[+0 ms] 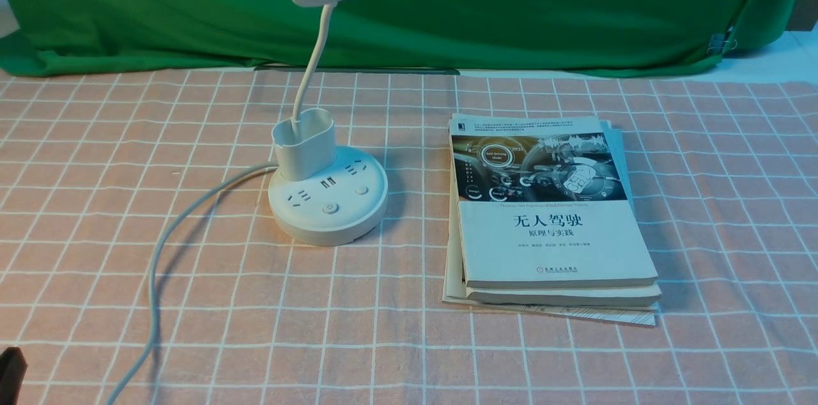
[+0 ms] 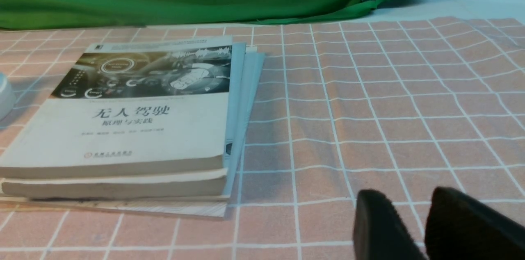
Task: Turn on the table lamp on the pink coffee tablecloth with your hand.
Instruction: 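Press the power button on the lamp base to turn the lamp on with the left gripper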
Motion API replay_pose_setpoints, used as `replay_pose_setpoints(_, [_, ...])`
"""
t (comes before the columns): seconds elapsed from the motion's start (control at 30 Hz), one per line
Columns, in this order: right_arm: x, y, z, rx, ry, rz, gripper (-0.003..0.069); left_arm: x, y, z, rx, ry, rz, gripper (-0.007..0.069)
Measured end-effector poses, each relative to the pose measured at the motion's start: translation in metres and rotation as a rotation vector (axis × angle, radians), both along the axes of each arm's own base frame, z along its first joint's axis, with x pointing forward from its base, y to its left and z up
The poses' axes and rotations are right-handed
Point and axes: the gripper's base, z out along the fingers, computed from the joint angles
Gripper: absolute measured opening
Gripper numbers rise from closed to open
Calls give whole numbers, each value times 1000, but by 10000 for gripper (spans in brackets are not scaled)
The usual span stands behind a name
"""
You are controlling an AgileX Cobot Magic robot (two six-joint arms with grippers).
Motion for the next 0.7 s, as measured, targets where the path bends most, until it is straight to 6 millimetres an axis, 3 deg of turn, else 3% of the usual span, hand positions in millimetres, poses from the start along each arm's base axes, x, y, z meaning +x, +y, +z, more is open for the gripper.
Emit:
replay_pose_setpoints(0.17, [0,0,0,0,0,0,241,0,1,2,2,-27,6,237])
replay_pose_setpoints(0.37, [0,0,0,0,0,0,241,1,5,20,13,-222,53,237])
replay_pose_setpoints(0.7, [0,0,0,0,0,0,241,-22,15,72,17,-846,182,237])
